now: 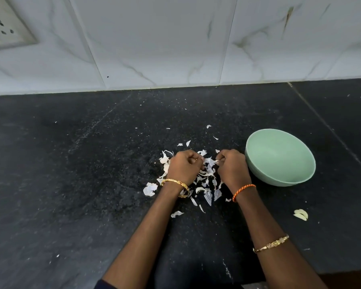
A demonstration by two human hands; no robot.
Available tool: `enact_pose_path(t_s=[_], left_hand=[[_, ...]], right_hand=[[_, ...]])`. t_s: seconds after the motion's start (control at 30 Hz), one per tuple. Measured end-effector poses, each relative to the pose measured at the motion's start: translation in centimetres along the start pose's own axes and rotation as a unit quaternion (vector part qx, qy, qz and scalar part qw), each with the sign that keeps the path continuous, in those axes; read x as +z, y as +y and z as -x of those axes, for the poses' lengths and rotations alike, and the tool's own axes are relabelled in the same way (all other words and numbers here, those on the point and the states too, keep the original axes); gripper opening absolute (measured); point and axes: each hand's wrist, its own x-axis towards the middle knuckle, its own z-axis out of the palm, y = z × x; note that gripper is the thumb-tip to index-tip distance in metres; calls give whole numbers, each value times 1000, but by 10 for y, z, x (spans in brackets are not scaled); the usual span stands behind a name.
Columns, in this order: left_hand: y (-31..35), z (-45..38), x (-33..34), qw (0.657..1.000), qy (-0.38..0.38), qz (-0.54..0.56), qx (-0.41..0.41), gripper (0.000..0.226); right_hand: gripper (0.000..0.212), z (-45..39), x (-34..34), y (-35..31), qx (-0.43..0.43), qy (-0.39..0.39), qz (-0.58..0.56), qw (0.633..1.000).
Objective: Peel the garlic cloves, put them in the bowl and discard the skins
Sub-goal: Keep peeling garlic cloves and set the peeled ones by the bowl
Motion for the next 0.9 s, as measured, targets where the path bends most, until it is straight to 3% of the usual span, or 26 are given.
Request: enact_pose_path(t_s=[0.1, 0.17, 0.3, 0.4, 0.7, 0.9], left_hand=[[0, -4, 3, 999, -8, 33, 0, 8], [1, -4, 3, 998, -18, 68, -2, 8], [3, -7, -3, 994, -28, 109, 5, 10], [4, -8, -9, 993, -25, 119, 2, 10], [-1, -6, -11, 991, 2, 129, -31, 10], [-1, -4, -14, 1000, -1, 17, 10, 16]], right_hand=[[15, -2, 0, -2, 21, -13, -36, 999], [9, -1, -4, -8, 61, -19, -162, 985], [11, 3, -14, -19, 118, -97, -458, 876], [14, 5, -19, -21, 125, -131, -526, 831], [1, 4, -18, -25, 99, -129, -432, 887], [23, 7, -16, -21, 52, -146, -404, 902]])
